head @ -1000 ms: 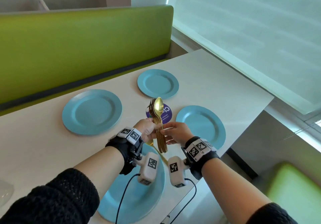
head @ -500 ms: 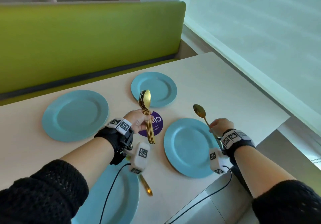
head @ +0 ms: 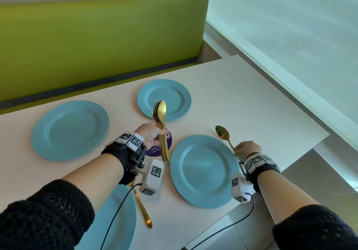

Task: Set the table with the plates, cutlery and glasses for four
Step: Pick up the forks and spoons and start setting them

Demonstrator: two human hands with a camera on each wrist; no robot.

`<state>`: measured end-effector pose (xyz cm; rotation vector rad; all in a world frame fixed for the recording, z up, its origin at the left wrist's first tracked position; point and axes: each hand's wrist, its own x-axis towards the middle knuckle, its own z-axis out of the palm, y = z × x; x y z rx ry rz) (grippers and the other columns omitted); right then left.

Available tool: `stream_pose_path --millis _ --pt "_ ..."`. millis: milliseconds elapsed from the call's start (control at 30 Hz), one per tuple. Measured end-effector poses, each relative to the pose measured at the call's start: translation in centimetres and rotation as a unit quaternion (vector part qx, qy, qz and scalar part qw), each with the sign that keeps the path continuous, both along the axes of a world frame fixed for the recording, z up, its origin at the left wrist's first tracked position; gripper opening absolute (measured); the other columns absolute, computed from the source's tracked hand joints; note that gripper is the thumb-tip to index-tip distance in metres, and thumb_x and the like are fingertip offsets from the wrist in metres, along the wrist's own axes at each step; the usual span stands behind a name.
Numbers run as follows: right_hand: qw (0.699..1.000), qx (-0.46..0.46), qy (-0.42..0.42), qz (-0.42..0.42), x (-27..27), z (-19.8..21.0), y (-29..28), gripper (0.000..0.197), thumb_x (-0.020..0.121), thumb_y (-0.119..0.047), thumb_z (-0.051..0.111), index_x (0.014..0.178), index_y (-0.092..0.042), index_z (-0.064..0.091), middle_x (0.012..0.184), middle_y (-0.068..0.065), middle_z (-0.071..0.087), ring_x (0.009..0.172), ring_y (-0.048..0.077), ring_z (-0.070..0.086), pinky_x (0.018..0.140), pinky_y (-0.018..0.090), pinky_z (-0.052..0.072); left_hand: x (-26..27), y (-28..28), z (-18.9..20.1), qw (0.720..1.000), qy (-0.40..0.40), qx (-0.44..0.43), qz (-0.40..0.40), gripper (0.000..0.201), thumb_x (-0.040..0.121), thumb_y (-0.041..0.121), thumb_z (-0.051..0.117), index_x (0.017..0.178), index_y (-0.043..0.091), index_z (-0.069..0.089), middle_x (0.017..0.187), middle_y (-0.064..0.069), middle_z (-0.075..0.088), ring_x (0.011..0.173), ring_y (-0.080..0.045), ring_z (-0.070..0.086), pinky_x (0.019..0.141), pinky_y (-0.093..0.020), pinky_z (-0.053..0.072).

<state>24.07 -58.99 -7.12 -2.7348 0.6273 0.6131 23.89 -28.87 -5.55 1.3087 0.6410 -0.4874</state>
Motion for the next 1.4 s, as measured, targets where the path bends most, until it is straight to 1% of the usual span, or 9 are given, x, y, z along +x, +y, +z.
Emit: stream_pose_path --millis 133,267,433,633,800,933,1100,1267,1400 --pt "1.0 0.018 -0.011 -0.017 -0.3 -0.5 0.2 0.015 0.085 -0.015 0.06 0.086 -0.026 0.071 0.104 0.005 0.071 0.089 0.024 0.062 0.083 0.024 0.051 0.0 -1.0 0.0 1.0 -0.004 -0.006 -0.005 0.024 0.093 -0.007 0.045 0.079 0.011 0.052 0.078 -0.006 0.055 0.07 -0.014 0.054 0.059 -0.029 0.05" --pt "0.998 0.022 -0.025 -0.05 -0.6 -1.0 0.2 0.011 0.082 -0.02 0.063 0.08 -0.028 0.071 0.098 0.008 0.07 0.095 0.029 0.063 0.096 0.04 0.048 -0.3 -1.5 0.0 1.0 -0.003 -0.012 -0.001 0.022 0.093 -0.008 0.046 0.081 0.01 0.053 0.078 -0.007 0.055 0.071 -0.015 0.055 0.043 -0.021 0.055" --pt "0.998 0.013 -0.03 -0.056 -0.8 -1.2 -0.1 0.011 0.083 -0.03 0.063 0.087 -0.031 0.074 0.094 0.005 0.068 0.089 0.027 0.061 0.095 0.04 0.048 -0.5 -1.9 0.0 1.0 -0.003 -0.001 -0.007 0.025 0.092 -0.008 0.046 0.08 0.013 0.054 0.08 -0.004 0.057 0.073 -0.011 0.055 0.064 -0.028 0.048" --pt "0.998 0.003 -0.036 -0.042 -0.9 -1.5 -0.5 0.016 0.086 -0.031 0.06 0.093 -0.033 0.074 0.099 0.005 0.069 0.089 0.026 0.06 0.095 0.039 0.047 -1.2 -2.2 0.2 0.999 -0.01 -0.01 -0.029 0.032 0.09 -0.015 0.042 0.081 0.012 0.055 0.08 -0.006 0.058 0.074 -0.013 0.055 0.071 -0.03 0.047" --pt "0.999 -0.015 -0.035 -0.029 -0.8 -1.9 -0.5 0.017 0.085 -0.032 0.059 0.091 -0.035 0.075 0.084 0.001 0.064 0.082 0.024 0.057 0.092 0.038 0.047 -1.7 -2.3 0.3 1.0 -0.01 -0.017 -0.024 0.031 0.091 -0.013 0.043 0.081 0.013 0.056 0.08 -0.006 0.059 0.075 -0.014 0.055 0.07 -0.029 0.046" --pt "0.999 -0.014 -0.038 -0.02 -0.9 -1.6 -0.6 0.018 0.086 -0.036 0.059 0.097 -0.034 0.073 0.1 0.002 0.07 0.096 0.025 0.061 0.093 0.035 0.045 -2.4 -2.2 0.1 0.999 -0.009 -0.023 -0.024 0.029 0.091 -0.013 0.044 0.082 0.012 0.056 0.08 -0.005 0.059 0.075 -0.013 0.056 0.067 -0.028 0.049" --pt "0.998 0.01 -0.055 -0.015 -1.1 -0.3 -0.2 0.027 0.088 -0.023 0.057 0.113 -0.023 0.067 0.119 0.008 0.064 0.11 0.028 0.059 0.098 0.038 0.045 -3.3 -1.9 0.7 0.999 -0.005 -0.015 -0.04 0.028 0.092 -0.011 0.043 0.082 0.012 0.054 0.081 -0.003 0.059 0.073 -0.012 0.057 0.047 -0.019 0.054" --pt "0.989 0.072 -0.122 0.053 -0.9 2.4 4.0 0.025 0.088 -0.028 0.06 0.11 -0.019 0.068 0.112 0.01 0.068 0.103 0.029 0.061 0.09 0.035 0.051 -3.8 -1.7 1.8 0.998 -0.014 -0.007 -0.06 0.024 0.092 -0.011 0.042 0.081 0.009 0.051 0.077 -0.004 0.06 0.052 -0.007 0.065 0.042 -0.016 0.051" --pt "0.96 0.122 -0.178 0.181 -1.9 5.0 9.8 0.026 0.087 -0.021 0.063 0.112 -0.02 0.068 0.107 0.004 0.068 0.1 0.023 0.063 0.089 0.029 0.049 -4.6 -1.1 3.0 0.996 -0.017 -0.006 -0.088 0.021 0.093 -0.008 0.044 0.082 0.007 0.053 0.071 -0.004 0.063 0.04 -0.002 0.063 0.04 -0.014 0.049"
